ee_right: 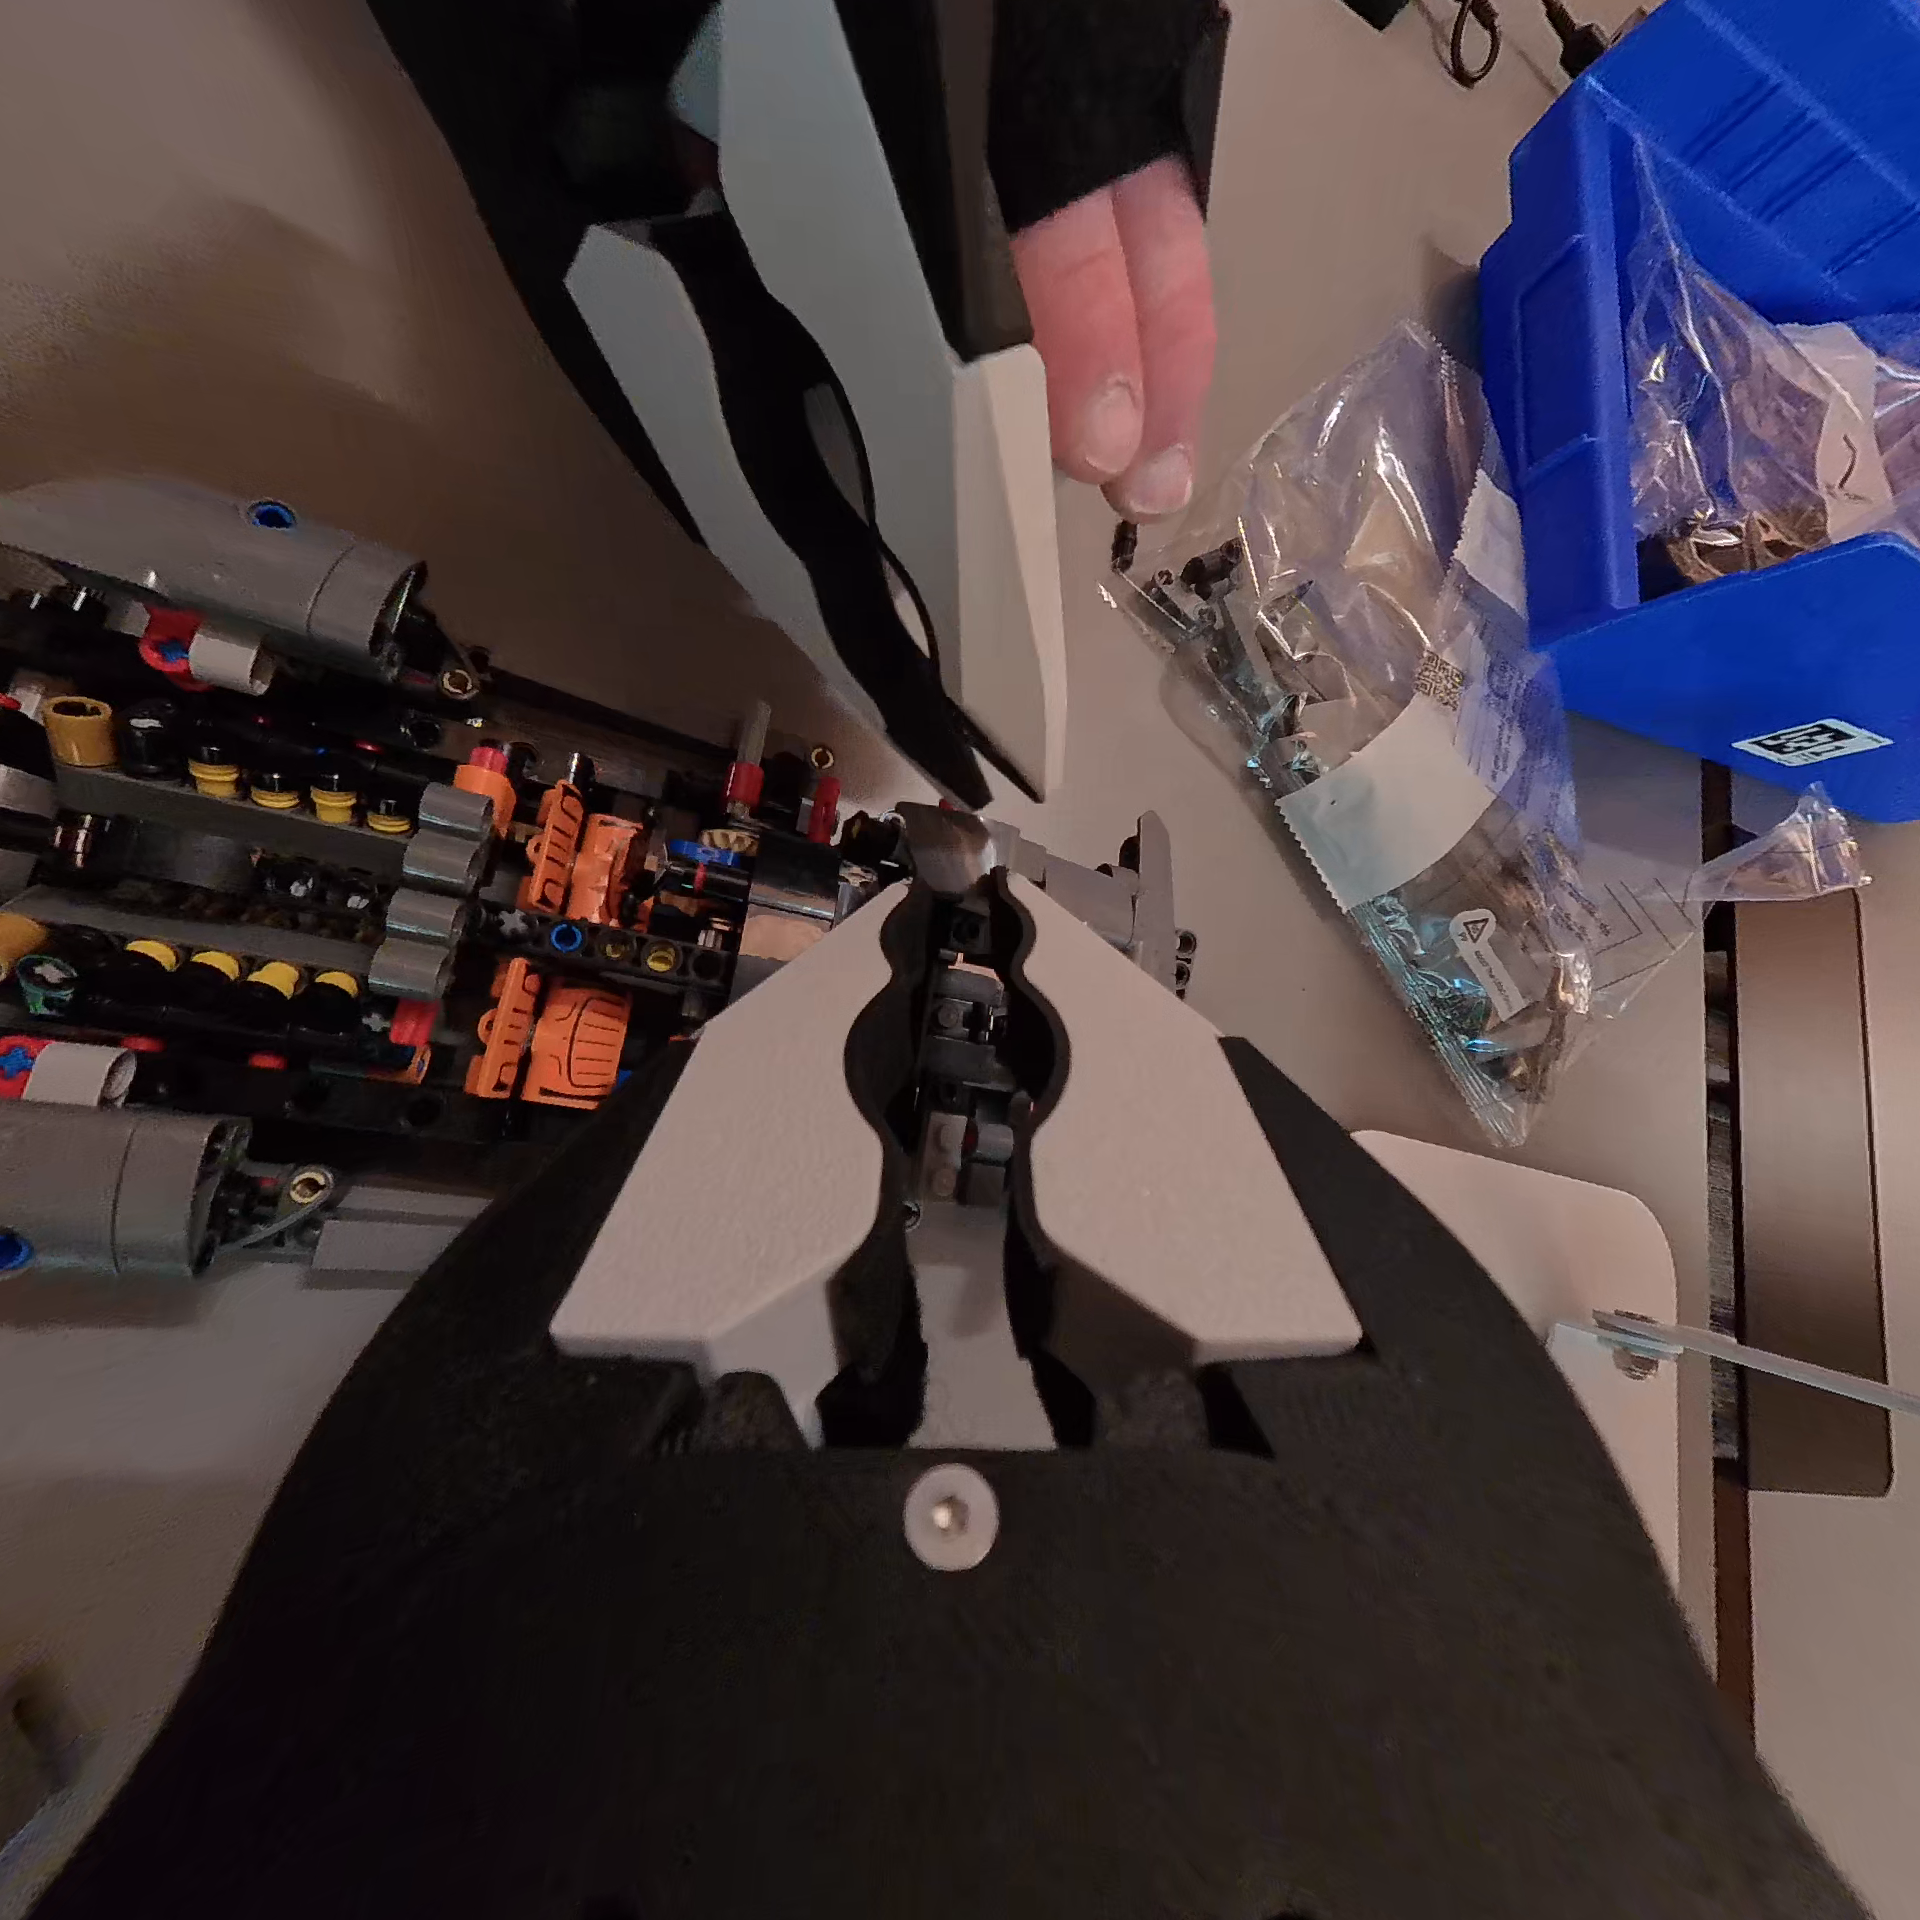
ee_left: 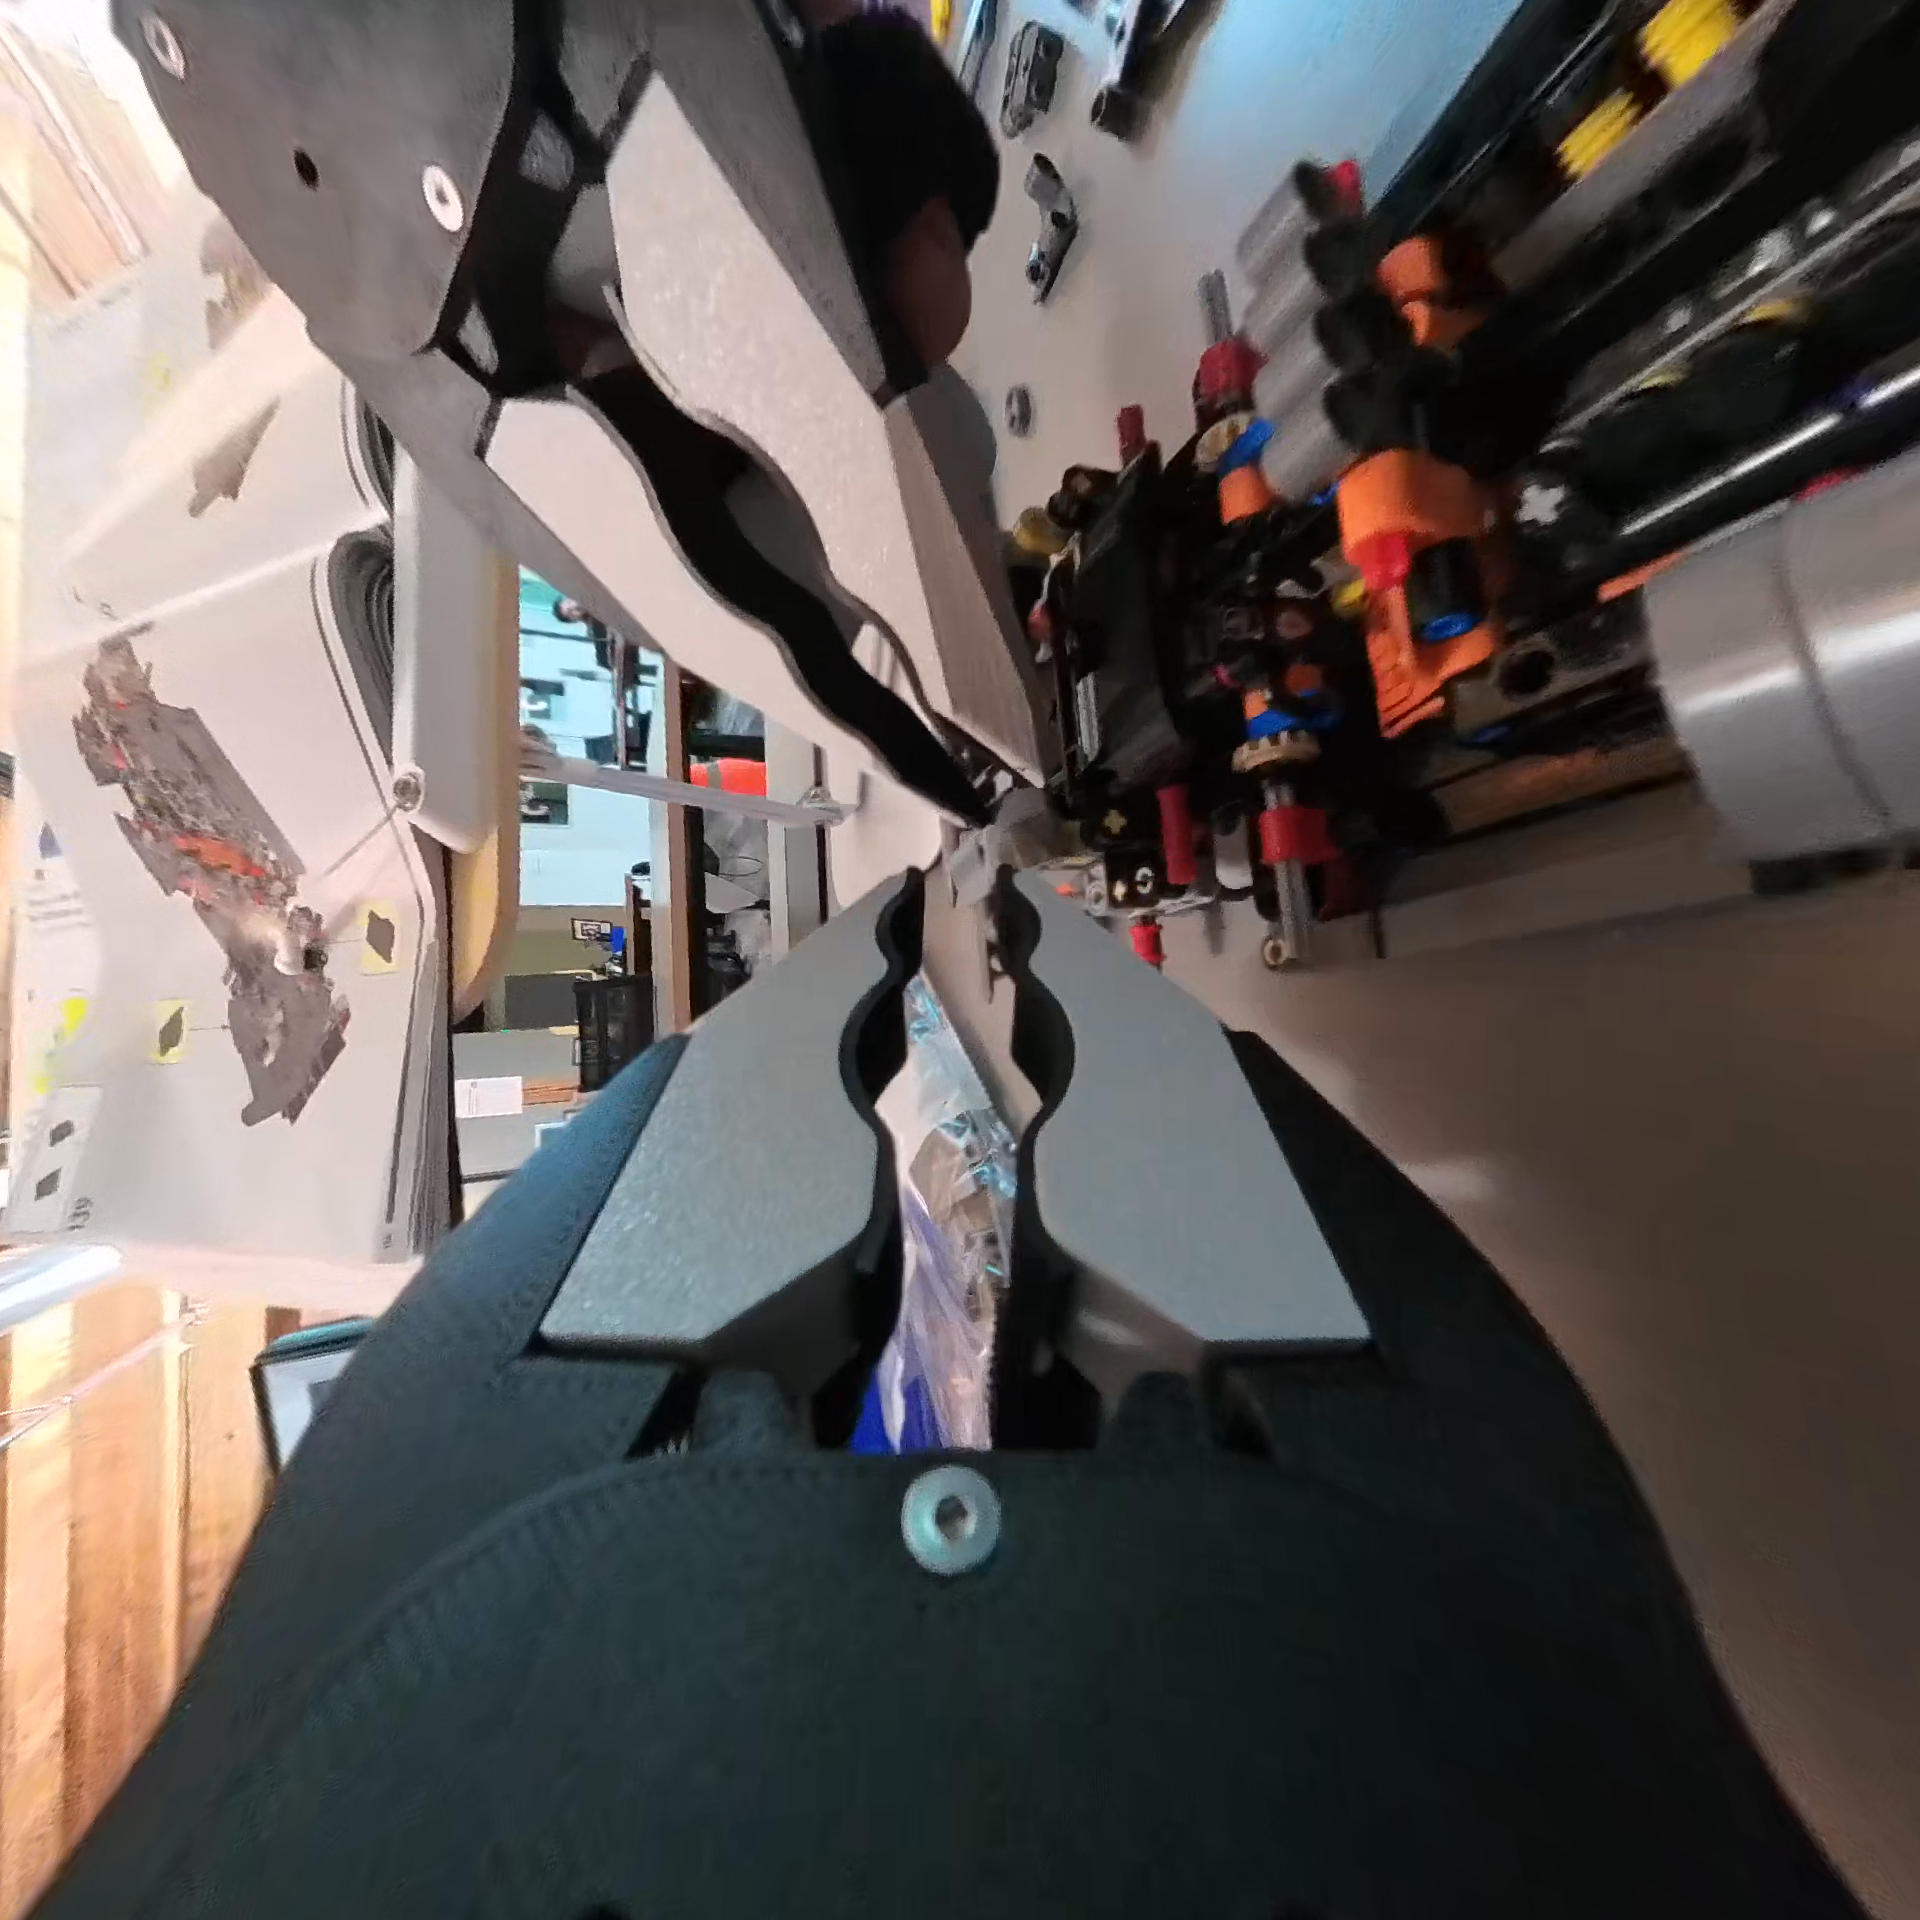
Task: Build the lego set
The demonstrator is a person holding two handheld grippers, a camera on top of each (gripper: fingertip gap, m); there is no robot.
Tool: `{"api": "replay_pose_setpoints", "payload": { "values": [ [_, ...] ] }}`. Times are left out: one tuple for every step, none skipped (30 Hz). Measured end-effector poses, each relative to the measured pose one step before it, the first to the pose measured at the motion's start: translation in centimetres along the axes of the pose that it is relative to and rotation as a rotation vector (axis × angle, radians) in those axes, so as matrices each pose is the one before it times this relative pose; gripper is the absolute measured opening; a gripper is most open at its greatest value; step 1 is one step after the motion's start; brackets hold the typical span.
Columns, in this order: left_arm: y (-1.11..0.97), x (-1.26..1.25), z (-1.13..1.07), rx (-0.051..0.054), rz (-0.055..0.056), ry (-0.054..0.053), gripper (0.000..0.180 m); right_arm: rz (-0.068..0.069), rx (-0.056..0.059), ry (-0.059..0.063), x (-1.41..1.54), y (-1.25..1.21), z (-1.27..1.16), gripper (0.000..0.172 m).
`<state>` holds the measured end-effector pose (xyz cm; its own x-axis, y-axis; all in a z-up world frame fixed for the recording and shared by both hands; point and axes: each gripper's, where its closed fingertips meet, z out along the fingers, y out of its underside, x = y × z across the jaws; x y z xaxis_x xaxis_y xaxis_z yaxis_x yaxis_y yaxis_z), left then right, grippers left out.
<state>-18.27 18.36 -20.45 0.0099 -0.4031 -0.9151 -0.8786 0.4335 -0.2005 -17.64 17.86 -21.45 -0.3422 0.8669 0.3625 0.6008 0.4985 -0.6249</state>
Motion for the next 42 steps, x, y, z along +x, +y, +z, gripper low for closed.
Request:
{"api": "replay_pose_setpoints", "payload": {
  "values": [
    [0.267, 0.171, 0.188, -0.0042, -0.0066, 0.0198, 0.008, 0.0029, 0.0018, 0.0007, 0.014, 0.012, -0.009, 0.008],
    [0.195, 0.319, 0.131, -0.0011, -0.0037, 0.0273, 0.012, 0.0035, 0.0024, 0.0007, -0.003, 0.006, 0.002, 0.009],
    [-0.047, 0.171, 0.062, 0.0116, -0.0062, 0.0145, 0.010, 0.0019, 0.0025, 0.0009, 0.007, 0.010, 0.010, 0.009],
    [-0.001, 0.241, 0.065, 0.0047, -0.0038, 0.0176, 0.009, 0.0021, 0.0018, -0.0002, 0.001, 0.025, -0.009, 0.009],
    [-0.025, 0.034, 0.044, 0.0047, -0.0042, 0.0039, 0.009, 0.0045, 0.0009, -0.0034, -0.017, 0.039, -0.009, 0.008],
    [-0.061, -0.027, 0.032, 0.0051, -0.0041, 0.0001, 0.007, 0.0049, 0.0005, -0.0031, 0.004, 0.071, 0.017, 0.007],
    [-0.082, 0.071, 0.042, 0.0059, 0.0026, 0.0048, 0.007, 0.0029, 0.0027, -0.0016, 0.021, 0.054, 0.010, 0.007],
    [-0.072, 0.009, 0.050, 0.0030, 0.0028, 0.0008, 0.007, 0.0028, 0.0033, -0.0016, 0.005, 0.035, 0.000, 0.007],
    [0.033, -0.031, 0.072, -0.0021, 0.0043, -0.0011, 0.007, 0.0021, 0.0020, -0.0010, 0.007, 0.032, 0.005, 0.007],
    [0.032, 0.017, 0.064, 0.0009, 0.0067, 0.0025, 0.006, -0.0004, 0.0016, 0.0007, 0.021, 0.023, 0.017, 0.007],
    [-0.007, 0.002, 0.012, 0.0034, -0.0016, 0.0054, 0.007, -0.0007, 0.0019, 0.0002, 0.012, 0.007, -0.002, 0.007],
    [-0.022, -0.010, -0.014, 0.0036, -0.0066, 0.0058, 0.007, 0.0024, 0.0023, -0.0021, 0.001, -0.016, -0.005, 0.007],
    [-0.014, 0.021, 0.016, 0.0026, 0.0038, 0.0021, 0.006, 0.0038, 0.0021, -0.0024, -0.001, -0.014, 0.000, 0.007],
    [0.019, 0.031, 0.016, -0.0001, 0.0121, -0.0006, 0.006, 0.0016, 0.0021, -0.0009, 0.009, -0.005, 0.007, 0.007],
    [-0.009, 0.007, 0.012, 0.0002, 0.0043, 0.0005, 0.006, 0.0002, 0.0013, -0.0018, 0.000, -0.003, 0.008, 0.008],
    [-0.007, 0.057, 0.008, 0.0001, -0.0008, 0.0047, 0.005, 0.0002, 0.0005, -0.0056, -0.038, -0.001, -0.011, 0.008],
    [0.023, 0.094, 0.012, -0.0016, 0.0066, 0.0059, 0.005, 0.0000, -0.0007, -0.0064, -0.022, -0.010, 0.002, 0.009],
    [0.001, -0.023, 0.009, -0.0012, 0.0093, -0.0007, 0.004, -0.0009, -0.0026, -0.0050, -0.006, -0.004, 0.018, 0.009],
    [0.001, 0.000, 0.038, -0.0025, 0.0006, 0.0026, 0.005, -0.0018, -0.0044, -0.0042, 0.005, 0.011, 0.012, 0.009],
    [0.014, 0.024, 0.040, -0.0020, 0.0011, 0.0032, 0.005, -0.0013, -0.0048, -0.0043, -0.002, 0.022, 0.016, 0.009],
    [-0.004, -0.004, 0.007, -0.0023, 0.0091, 0.0012, 0.005, 0.0009, -0.0037, -0.0049, -0.004, 0.025, -0.013, 0.009],
    [-0.009, 0.005, 0.005, -0.0027, 0.0067, 0.0015, 0.005, 0.0005, -0.0022, -0.0047, -0.016, 0.036, -0.025, 0.009],
    [-0.038, 0.010, 0.023, -0.0015, 0.0004, 0.0029, 0.005, 0.0029, -0.0007, -0.0048, -0.022, 0.012, -0.022, 0.009],
    [-0.011, 0.036, 0.017, -0.0007, 0.0012, 0.0037, 0.005, 0.0065, 0.0018, -0.0045, -0.035, 0.006, 0.015, 0.010],
    [0.016, 0.005, 0.004, 0.0013, 0.0024, 0.0027, 0.005, 0.0070, 0.0045, -0.0050, -0.041, 0.002, 0.004, 0.011],
    [-0.007, -0.001, 0.000, 0.0040, -0.0038, 0.0035, 0.005, 0.0096, 0.0065, -0.0068, -0.032, -0.002, -0.014, 0.011],
    [0.011, 0.002, 0.008, 0.0034, -0.0059, 0.0049, 0.004, 0.0126, 0.0077, -0.0088, -0.051, -0.014, -0.003, 0.013],
    [0.002, -0.009, -0.003, 0.0027, 0.0003, 0.0034, 0.004, 0.0108, 0.0078, -0.0065, -0.051, -0.016, -0.008, 0.014],
    [-0.023, -0.016, -0.003, 0.0027, 0.0006, 0.0018, 0.004, 0.0066, 0.0059, -0.0020, -0.033, 0.005, -0.031, 0.014],
    [-0.019, -0.001, 0.025, 0.0022, -0.0031, 0.0023, 0.004, 0.0027, 0.0034, 0.0014, -0.002, 0.021, -0.016, 0.014],
    [-0.022, -0.005, 0.028, 0.0029, -0.0005, 0.0016, 0.004, 0.0011, 0.0017, 0.0039, 0.001, 0.024, -0.009, 0.015],
    [-0.006, -0.013, 0.010, 0.0026, 0.0039, 0.0012, 0.004, 0.0034, 0.0001, 0.0041, -0.013, 0.033, 0.023, 0.016],
    [0.000, 0.013, 0.022, 0.0015, 0.0017, 0.0034, 0.004, -0.0002, 0.0002, 0.0069, 0.018, 0.008, 0.020, 0.016],
    [-0.011, -0.035, 0.024, 0.0024, -0.0003, 0.0022, 0.004, -0.0036, -0.0028, 0.0098, 0.069, 0.029, 0.000, 0.017],
    [-0.029, -0.008, 0.034, 0.0025, -0.0019, 0.0034, 0.004, -0.0035, -0.0040, 0.0076, 0.044, 0.055, -0.017, 0.017],
    [-0.019, -0.012, 0.022, 0.0023, -0.0021, 0.0036, 0.004, -0.0026, -0.0011, 0.0049, 0.014, 0.029, -0.005, 0.016],
    [-0.015, 0.004, 0.037, 0.0015, 0.0016, 0.0022, 0.004, 0.0004, 0.0010, 0.0035, 0.021, 0.037, -0.009, 0.016],
    [-0.013, 0.003, 0.035, 0.0020, -0.0001, 0.0013, 0.004, 0.0035, 0.0014, 0.0025, 0.034, 0.045, -0.016, 0.015],
    [-0.020, -0.001, 0.028, 0.0025, -0.0037, 0.0030, 0.004, 0.0030, 0.0030, 0.0023, 0.026, 0.018, -0.019, 0.015],
    [0.002, 0.009, 0.025, 0.0010, -0.0006, 0.0030, 0.004, 0.0019, 0.0037, 0.0034, 0.028, 0.031, -0.001, 0.014],
    [0.018, 0.007, 0.032, -0.0006, 0.0018, 0.0014, 0.005, 0.0055, 0.0018, 0.0016, 0.016, 0.020, -0.005, 0.014],
    [-0.001, 0.009, 0.009, -0.0007, 0.0008, 0.0031, 0.004, 0.0057, 0.0009, 0.0004, -0.001, 0.010, 0.011, 0.013]
  ]
}}
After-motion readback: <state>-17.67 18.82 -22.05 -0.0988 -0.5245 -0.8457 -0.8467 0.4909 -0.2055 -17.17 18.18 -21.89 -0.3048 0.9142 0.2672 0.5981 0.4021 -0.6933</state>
